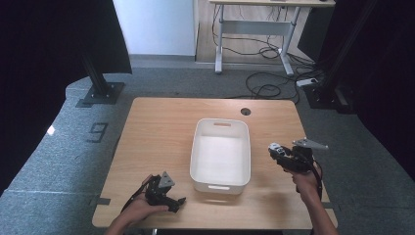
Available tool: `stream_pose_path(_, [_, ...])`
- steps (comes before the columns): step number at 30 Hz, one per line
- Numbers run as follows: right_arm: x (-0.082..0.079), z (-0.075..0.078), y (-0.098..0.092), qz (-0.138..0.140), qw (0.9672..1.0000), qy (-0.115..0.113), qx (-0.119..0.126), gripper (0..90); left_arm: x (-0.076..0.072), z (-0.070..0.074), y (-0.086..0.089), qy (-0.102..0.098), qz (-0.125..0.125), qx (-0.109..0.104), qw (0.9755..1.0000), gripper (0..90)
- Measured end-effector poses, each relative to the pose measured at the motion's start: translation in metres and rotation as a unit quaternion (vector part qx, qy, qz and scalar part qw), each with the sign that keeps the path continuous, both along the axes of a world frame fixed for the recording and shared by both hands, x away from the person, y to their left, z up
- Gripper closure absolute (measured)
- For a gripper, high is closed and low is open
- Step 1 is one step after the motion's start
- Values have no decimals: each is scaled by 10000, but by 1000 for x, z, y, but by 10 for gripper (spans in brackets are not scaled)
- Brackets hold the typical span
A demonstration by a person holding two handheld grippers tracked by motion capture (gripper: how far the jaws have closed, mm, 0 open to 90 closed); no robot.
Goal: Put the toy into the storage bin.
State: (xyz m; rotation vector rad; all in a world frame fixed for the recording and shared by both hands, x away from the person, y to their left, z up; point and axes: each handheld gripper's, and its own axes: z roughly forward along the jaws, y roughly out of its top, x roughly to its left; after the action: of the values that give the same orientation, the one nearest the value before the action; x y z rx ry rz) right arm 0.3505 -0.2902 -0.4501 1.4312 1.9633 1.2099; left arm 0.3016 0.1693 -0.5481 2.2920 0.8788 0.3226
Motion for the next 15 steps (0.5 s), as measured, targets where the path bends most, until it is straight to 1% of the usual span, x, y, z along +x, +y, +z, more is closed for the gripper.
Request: stream_pose_path(15, [-2, 2, 11, 96, 10000, -15, 7, 501, 0, 0, 0, 0, -3, -3, 10000, 0])
